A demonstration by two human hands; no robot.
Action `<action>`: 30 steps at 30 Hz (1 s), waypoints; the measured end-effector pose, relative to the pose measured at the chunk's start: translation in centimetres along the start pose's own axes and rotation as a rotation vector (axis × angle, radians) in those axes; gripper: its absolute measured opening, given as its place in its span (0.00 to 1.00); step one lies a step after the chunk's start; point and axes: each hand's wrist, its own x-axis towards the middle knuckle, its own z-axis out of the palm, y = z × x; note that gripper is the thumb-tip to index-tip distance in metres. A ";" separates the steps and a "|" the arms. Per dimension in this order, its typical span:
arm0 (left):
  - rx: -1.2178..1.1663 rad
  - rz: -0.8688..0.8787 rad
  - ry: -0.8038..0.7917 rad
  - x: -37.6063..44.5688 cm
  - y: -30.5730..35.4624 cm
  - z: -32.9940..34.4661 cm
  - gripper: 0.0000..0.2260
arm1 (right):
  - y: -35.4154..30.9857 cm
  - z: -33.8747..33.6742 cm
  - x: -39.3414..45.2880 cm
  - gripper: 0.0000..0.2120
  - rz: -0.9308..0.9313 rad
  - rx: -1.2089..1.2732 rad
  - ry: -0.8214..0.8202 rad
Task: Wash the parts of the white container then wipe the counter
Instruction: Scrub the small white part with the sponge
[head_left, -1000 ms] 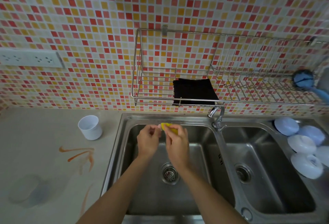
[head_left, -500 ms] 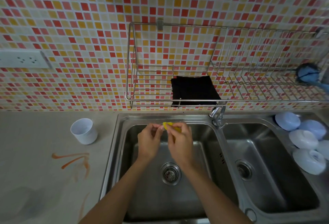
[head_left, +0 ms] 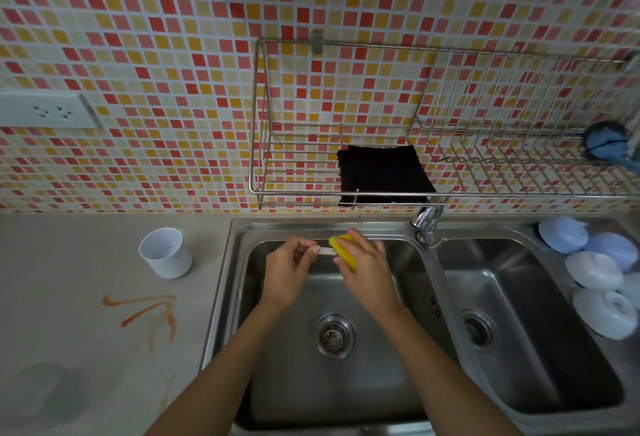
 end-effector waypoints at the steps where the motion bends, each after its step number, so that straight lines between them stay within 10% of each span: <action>1: -0.009 0.003 -0.021 0.2 -0.2 -0.2 0.04 | 0.0 -0.1 0.2 0.20 -0.035 -0.012 -0.006; 19: -0.089 -0.127 -0.164 0.9 0.4 -1.2 0.06 | 0.4 -1.3 0.8 0.13 -0.320 -0.263 -0.017; 30: -0.123 -0.096 -0.109 0.5 0.8 -0.4 0.02 | -2.4 -0.5 -0.4 0.18 0.016 0.027 0.112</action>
